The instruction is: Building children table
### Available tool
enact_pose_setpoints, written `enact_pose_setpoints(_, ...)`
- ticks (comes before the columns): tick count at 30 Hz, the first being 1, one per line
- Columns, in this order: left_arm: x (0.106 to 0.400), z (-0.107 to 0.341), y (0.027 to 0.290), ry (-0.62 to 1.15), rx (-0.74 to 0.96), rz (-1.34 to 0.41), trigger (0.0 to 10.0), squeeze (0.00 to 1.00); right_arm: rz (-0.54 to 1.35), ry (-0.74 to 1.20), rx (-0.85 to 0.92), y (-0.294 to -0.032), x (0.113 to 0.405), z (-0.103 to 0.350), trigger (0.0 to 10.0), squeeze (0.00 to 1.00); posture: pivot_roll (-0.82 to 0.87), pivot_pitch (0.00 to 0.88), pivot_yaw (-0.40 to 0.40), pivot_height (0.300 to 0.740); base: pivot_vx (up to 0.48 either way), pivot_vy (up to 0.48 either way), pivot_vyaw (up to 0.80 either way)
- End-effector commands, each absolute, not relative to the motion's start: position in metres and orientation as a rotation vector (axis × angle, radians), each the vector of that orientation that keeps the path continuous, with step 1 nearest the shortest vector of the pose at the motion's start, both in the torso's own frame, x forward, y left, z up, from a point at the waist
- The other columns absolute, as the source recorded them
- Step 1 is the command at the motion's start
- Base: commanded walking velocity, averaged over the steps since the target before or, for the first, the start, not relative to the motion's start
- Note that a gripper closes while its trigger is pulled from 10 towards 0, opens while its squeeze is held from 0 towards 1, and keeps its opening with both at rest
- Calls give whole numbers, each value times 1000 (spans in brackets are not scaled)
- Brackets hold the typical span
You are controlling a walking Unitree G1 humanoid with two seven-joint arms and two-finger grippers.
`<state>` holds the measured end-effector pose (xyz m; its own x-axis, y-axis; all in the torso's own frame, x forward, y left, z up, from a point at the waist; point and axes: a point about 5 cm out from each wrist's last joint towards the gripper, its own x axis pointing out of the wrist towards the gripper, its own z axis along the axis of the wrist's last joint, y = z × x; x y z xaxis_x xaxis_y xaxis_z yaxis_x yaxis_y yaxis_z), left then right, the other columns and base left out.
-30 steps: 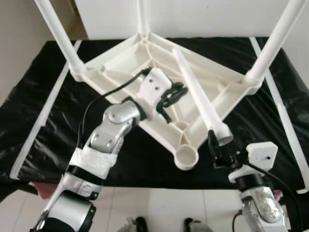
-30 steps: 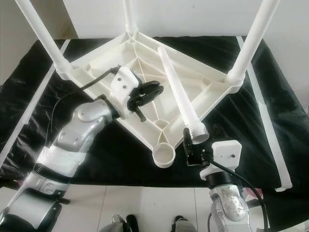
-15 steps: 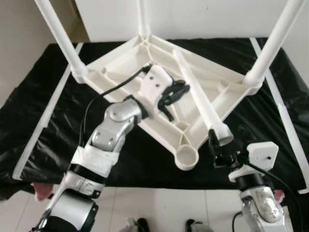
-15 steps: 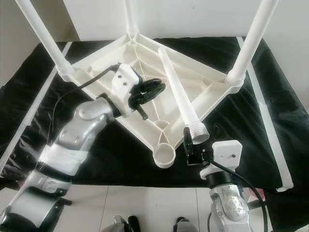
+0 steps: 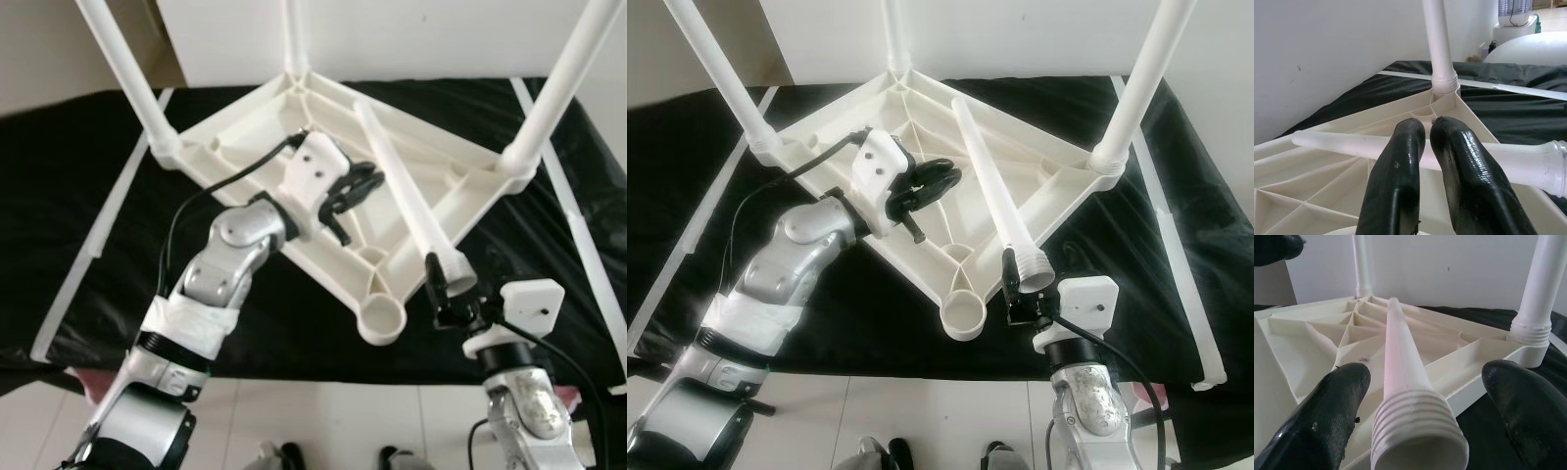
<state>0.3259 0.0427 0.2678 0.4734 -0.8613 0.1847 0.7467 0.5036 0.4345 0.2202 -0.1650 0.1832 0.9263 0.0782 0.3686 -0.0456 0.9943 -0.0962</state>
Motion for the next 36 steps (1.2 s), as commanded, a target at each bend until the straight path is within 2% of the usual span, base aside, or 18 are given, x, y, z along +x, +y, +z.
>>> enact_pose_setpoints(1,320,264,40,-401,345,-1093,0,0,56,-381,-80,-166,220,181,10000,0,-163,150,89,740,0,0,0)
enact_pose_setpoints(2,320,264,40,-401,345,-1093,0,0,56,-381,-80,-166,220,181,10000,0,-163,150,89,740,0,0,0)
enact_pose_setpoints(3,320,263,40,-399,359,-1090,10000,0,56,-382,-80,-166,220,182,10000,0,-162,151,90,740,0,0,0)
enact_pose_setpoints(5,320,264,40,-399,357,-1090,10000,0,57,-382,-81,-166,220,182,10000,0,-160,153,89,740,0,0,0)
enact_pose_setpoints(6,320,265,41,-412,347,-1086,1961,0,57,-381,-82,-166,220,181,10000,0,-159,152,88,740,0,0,0)
enact_pose_setpoints(8,320,266,41,-416,339,-1087,0,0,58,-381,-81,-167,220,181,10000,0,-159,151,90,740,0,0,0)
enact_pose_setpoints(10,320,266,42,-415,339,-1085,0,0,58,-380,-81,-167,220,181,10000,0,-158,151,89,740,0,0,0)
enact_pose_setpoints(11,320,265,42,-409,349,-1091,6078,0,59,-380,-82,-166,220,181,10000,0,-159,150,88,740,0,0,0)
enact_pose_setpoints(12,320,265,42,-409,349,-1091,6078,0,59,-380,-82,-166,220,181,10000,0,-159,150,88,740,0,0,0)
enact_pose_setpoints(13,317,265,42,-412,338,-1113,0,0,62,-380,-82,-166,221,181,10000,0,-155,152,87,740,0,0,0)
enact_pose_setpoints(16,317,265,42,-413,339,-1120,0,0,62,-380,-82,-166,221,181,10000,0,-155,152,87,740,0,0,0)
enact_pose_setpoints(17,318,265,42,-413,344,-1110,2549,0,63,-380,-83,-166,222,181,10000,0,-155,151,87,740,0,0,0)
enact_pose_setpoints(19,318,265,42,-413,344,-1110,2549,0,63,-380,-83,-166,222,181,10000,0,-155,151,87,740,0,0,0)
enact_pose_setpoints(20,319,265,42,-409,353,-1103,10000,0,63,-380,-84,-166,222,181,10000,0,-156,152,88,740,0,0,0)
enact_pose_setpoints(21,319,265,42,-409,353,-1103,10000,0,63,-380,-84,-166,222,181,10000,0,-156,152,88,740,0,0,0)
enact_pose_setpoints(22,319,265,43,-403,341,-1096,0,0,64,-380,-85,-166,223,181,10000,0,-156,153,88,740,0,0,0)
enact_pose_setpoints(35,331,260,43,-236,-13,-1062,0,0,62,-375,-85,-166,223,180,10000,0,-154,157,82,740,0,0,0)
enact_pose_setpoints(36,333,260,43,-206,-85,-1056,10000,0,62,-375,-85,-167,224,180,10000,0,-154,161,82,740,0,0,0)
